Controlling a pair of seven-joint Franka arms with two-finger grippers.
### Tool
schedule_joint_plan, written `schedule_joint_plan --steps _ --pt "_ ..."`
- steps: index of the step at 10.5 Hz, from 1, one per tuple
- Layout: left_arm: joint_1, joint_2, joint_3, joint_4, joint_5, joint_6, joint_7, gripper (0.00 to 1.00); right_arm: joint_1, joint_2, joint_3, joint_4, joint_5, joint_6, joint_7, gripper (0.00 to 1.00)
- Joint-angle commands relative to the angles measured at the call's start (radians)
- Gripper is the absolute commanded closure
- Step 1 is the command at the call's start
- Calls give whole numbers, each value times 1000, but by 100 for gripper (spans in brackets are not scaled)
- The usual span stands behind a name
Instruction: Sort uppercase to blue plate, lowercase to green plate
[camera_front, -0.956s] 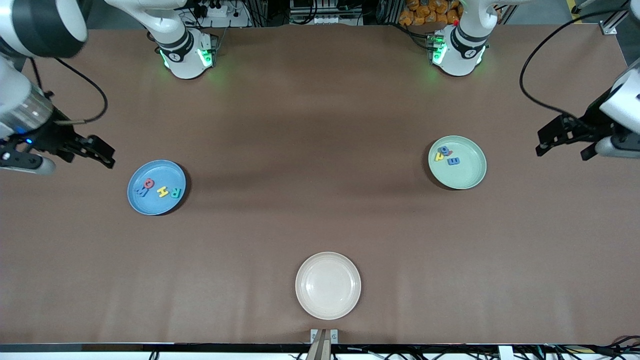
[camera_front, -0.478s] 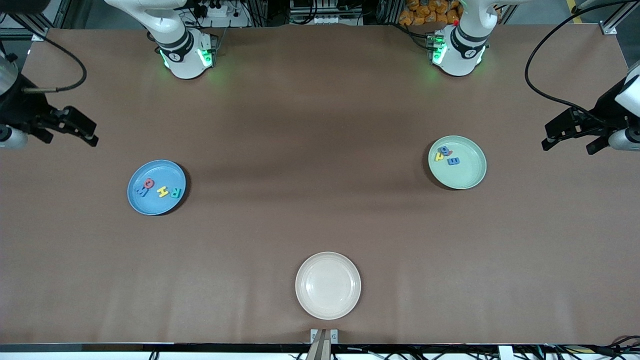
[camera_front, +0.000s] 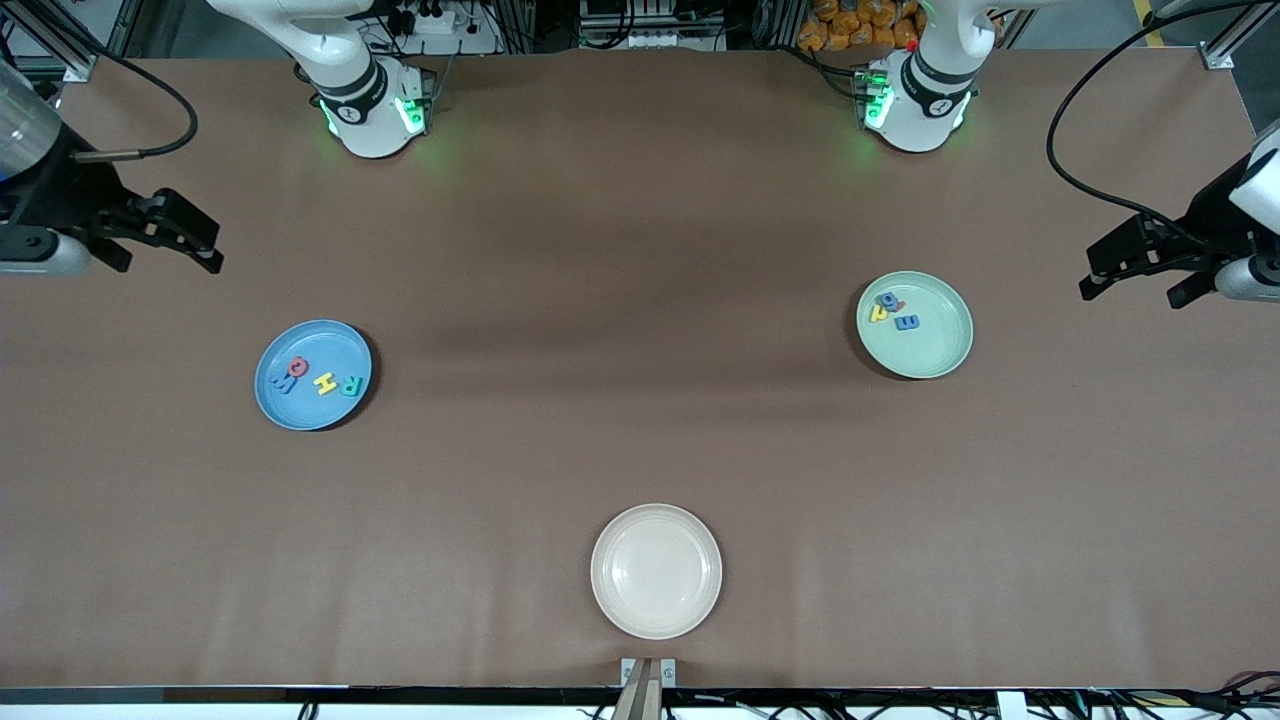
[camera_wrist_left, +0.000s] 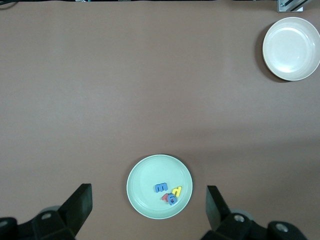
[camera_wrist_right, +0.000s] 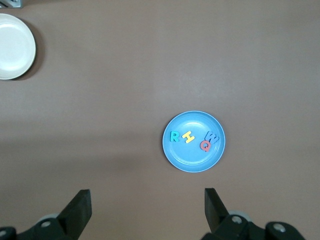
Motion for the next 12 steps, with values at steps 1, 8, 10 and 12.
schedule_joint_plan --steps 1,8,10,12 --pt "7 -7 -3 4 -17 -16 -7 0 7 2 -11 19 17 -28 -15 0" --pt "-24 -5 6 1 -13 -18 -13 0 13 2 -18 19 15 -28 -15 0" --pt "-42 -6 23 1 -10 -20 -15 0 12 2 -18 19 14 -23 -15 0" --pt "-38 -7 23 1 -10 -24 -13 0 10 2 -20 19 12 -22 -15 0"
